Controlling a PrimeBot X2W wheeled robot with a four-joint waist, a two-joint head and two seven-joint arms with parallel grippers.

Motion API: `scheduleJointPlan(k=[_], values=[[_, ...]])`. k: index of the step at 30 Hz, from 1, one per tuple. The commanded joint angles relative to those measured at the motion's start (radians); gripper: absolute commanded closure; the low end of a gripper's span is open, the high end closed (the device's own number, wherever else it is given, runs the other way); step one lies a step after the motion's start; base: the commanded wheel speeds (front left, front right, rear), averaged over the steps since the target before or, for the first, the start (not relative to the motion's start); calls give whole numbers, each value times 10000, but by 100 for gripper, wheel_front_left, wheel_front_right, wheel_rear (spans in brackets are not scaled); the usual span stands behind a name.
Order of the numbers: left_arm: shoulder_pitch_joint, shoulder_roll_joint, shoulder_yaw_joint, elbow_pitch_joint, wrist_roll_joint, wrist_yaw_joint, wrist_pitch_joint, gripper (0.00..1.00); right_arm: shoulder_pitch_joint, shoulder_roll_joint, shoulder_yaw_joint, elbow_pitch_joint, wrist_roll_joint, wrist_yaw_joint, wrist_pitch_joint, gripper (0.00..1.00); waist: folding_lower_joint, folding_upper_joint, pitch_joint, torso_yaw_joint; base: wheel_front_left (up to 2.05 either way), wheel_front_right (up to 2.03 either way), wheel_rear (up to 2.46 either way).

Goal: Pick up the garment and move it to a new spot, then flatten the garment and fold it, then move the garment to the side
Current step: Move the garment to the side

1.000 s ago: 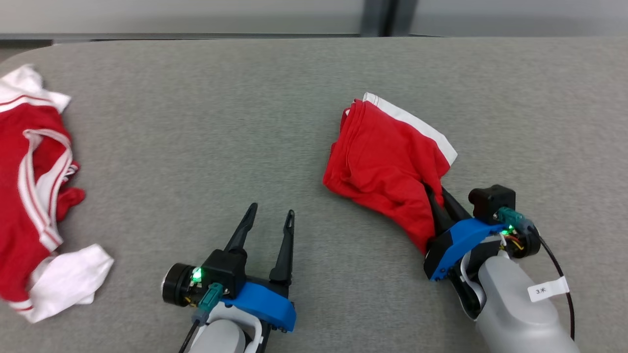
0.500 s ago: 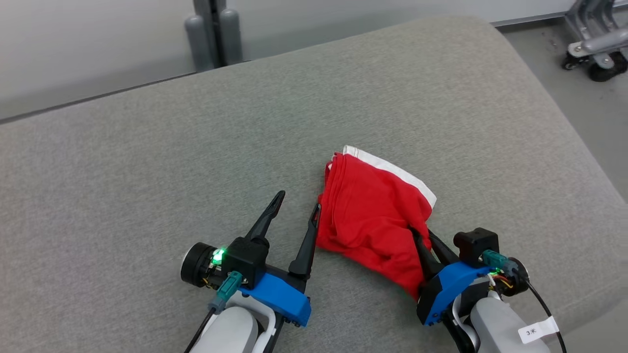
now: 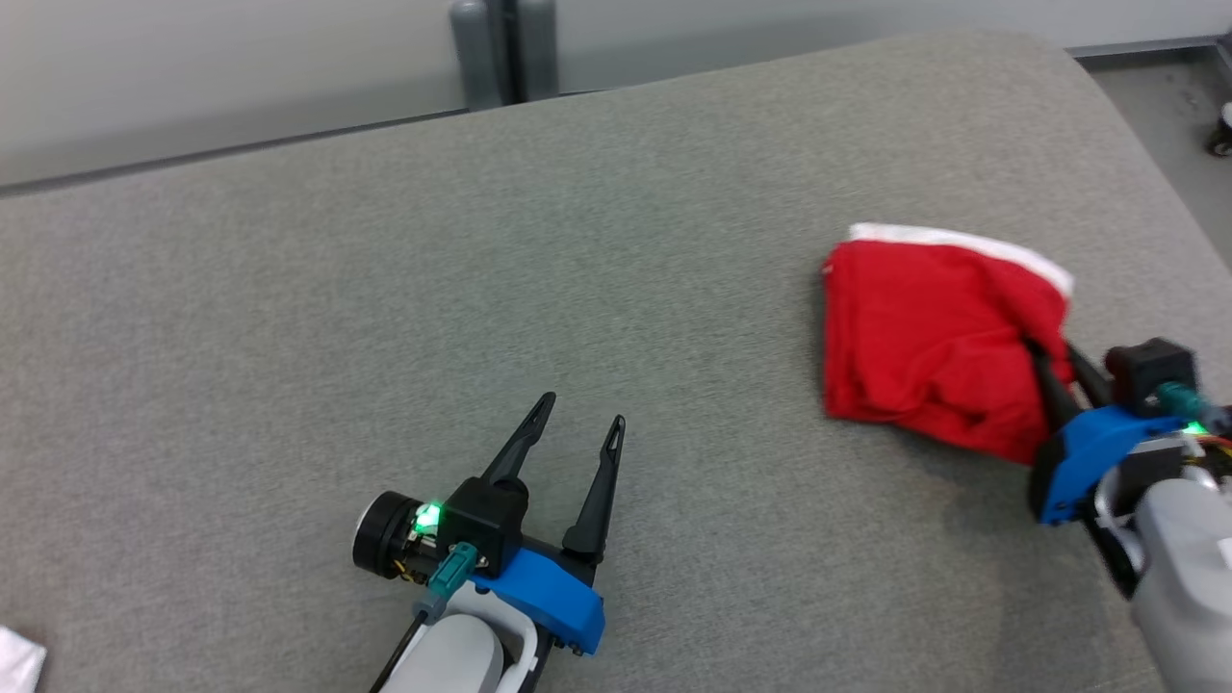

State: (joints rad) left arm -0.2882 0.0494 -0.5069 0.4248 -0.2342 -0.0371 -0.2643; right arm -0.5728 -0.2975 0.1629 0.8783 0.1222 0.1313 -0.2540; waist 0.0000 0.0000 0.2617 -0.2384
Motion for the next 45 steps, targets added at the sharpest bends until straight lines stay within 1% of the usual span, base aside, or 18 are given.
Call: scheduleJointPlan(k=[1,5,7,12,15,19,22,24,27,31,32,33,34,37,40,43,45], values=[[47,20,34,15,61,-15,0,0,-169,-202,-140,132,72,-8,53,100,0,0,435,512,0,0,0],[-23,17,143,-89,96,54,0,0,-700,-1276,-743,886,118,-8,203,100,0,0,792,1172,0,0,0],[-94,12,182,-177,138,78,0,0,-974,-1696,-1166,1309,230,-8,263,100,0,0,1009,1443,0,0,0],[-209,13,312,-331,245,161,2,0,-1690,-2507,-2156,2138,-95,-8,236,100,0,0,1458,1898,0,0,0],[-246,13,333,-413,286,167,0,0,-2048,-2803,-2952,2657,-260,-8,211,100,0,0,1647,2051,0,0,0],[-217,30,331,-397,338,163,3,0,-2150,-2961,-4142,3329,-595,-8,121,100,0,0,1744,2111,0,0,0],[-221,33,294,-408,358,168,3,0,-1916,-2923,-5481,3707,-544,-10,26,100,0,0,1746,2076,0,0,0],[-244,30,277,-395,413,153,3,0,-1664,-2882,-6162,3838,-845,-10,-28,100,0,0,1720,2021,0,0,0],[-310,17,302,-345,480,116,2,0,-1513,-2602,-7152,3867,-1280,-7,-71,100,0,0,1663,1905,0,0,0],[-319,18,422,-253,571,66,2,0,-1493,-2098,-8073,3774,-1860,-7,-105,100,0,0,1589,1755,0,0,0],[-329,20,461,-230,602,55,2,0,-1554,-1946,-8273,3743,-1962,-7,-99,84,0,0,1566,1729,0,0,0],[-337,20,503,-211,606,35,2,0,-1620,-1814,-8425,3672,-2102,-7,-105,25,0,0,1544,1707,0,0,0],[-342,18,540,-204,621,35,2,0,-1692,-1678,-8551,3585,-2249,-7,-108,0,0,0,1514,1692,0,0,0],[-269,24,675,-220,654,65,2,0,-1919,-1297,-8614,2970,-2706,-7,-113,0,0,0,1370,1684,0,0,0],[-93,20,930,-302,568,168,0,0,-1983,-657,-8398,1902,-2834,-7,-113,0,0,0,1152,1696,0,0,0],[33,18,1308,-394,503,270,2,0,-1782,-41,-7831,690,-2609,-8,-113,0,0,0,883,1734,0,0,0],[93,18,1614,-470,501,330,0,0,-1550,370,-7267,-99,-2352,-7,-113,0,0,0,713,1785,0,0,0]])
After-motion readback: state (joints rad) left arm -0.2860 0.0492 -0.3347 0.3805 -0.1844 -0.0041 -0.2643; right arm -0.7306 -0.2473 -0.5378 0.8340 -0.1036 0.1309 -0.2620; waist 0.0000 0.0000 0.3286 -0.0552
